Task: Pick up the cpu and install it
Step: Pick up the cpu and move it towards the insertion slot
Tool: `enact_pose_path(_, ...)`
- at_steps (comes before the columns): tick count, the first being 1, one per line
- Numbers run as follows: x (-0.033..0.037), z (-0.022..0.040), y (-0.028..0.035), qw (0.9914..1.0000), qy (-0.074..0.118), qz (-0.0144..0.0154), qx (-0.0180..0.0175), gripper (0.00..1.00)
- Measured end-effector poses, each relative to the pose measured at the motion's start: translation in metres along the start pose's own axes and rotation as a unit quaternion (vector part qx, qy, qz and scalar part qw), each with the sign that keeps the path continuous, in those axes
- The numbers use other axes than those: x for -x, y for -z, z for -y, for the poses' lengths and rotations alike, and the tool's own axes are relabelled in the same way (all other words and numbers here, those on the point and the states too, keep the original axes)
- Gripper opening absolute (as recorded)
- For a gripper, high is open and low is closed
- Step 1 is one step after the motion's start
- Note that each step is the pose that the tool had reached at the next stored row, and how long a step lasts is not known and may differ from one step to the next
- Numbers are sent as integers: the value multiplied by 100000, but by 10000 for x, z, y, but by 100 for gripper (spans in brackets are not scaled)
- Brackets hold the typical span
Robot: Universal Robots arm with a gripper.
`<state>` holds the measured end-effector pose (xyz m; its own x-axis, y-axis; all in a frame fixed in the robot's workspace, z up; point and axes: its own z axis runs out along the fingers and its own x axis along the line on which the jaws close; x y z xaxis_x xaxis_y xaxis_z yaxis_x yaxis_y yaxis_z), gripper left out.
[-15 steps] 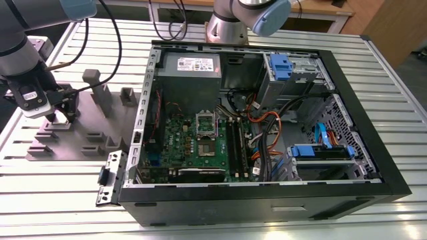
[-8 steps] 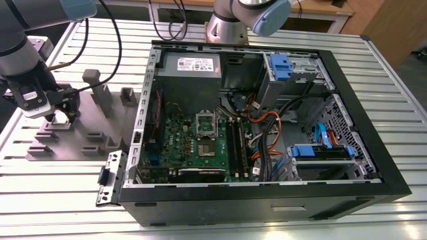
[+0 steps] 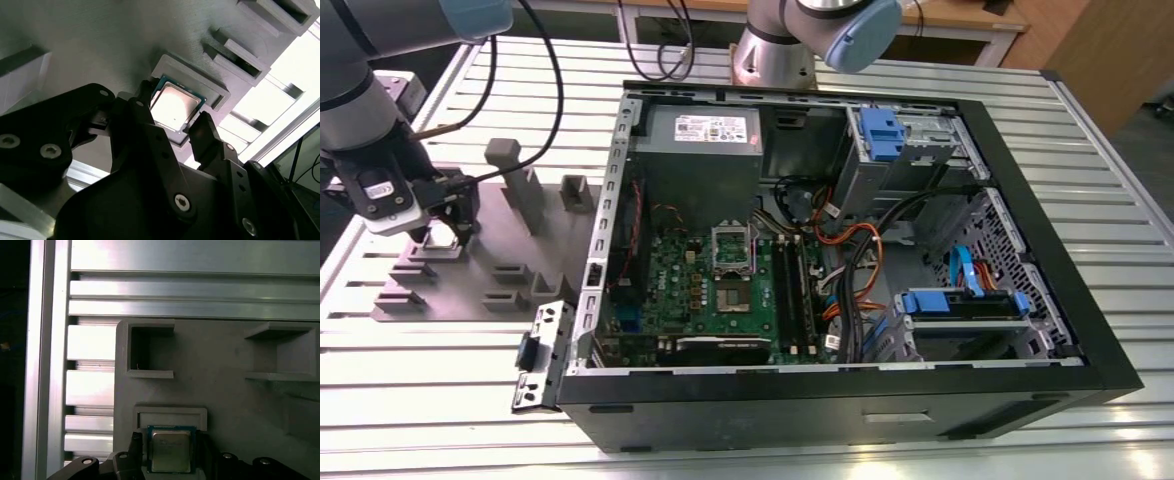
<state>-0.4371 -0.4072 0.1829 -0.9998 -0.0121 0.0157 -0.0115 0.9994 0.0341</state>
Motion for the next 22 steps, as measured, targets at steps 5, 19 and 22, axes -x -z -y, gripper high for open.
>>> enact_pose_path(5,-1,0,-1,100000,184,37,-82,57)
enact_pose_path(19,-4,-2,2,99988,1518,27,-99,57)
enact_pose_path(22,-6,-3,16,99988,1548,-11,-128,57)
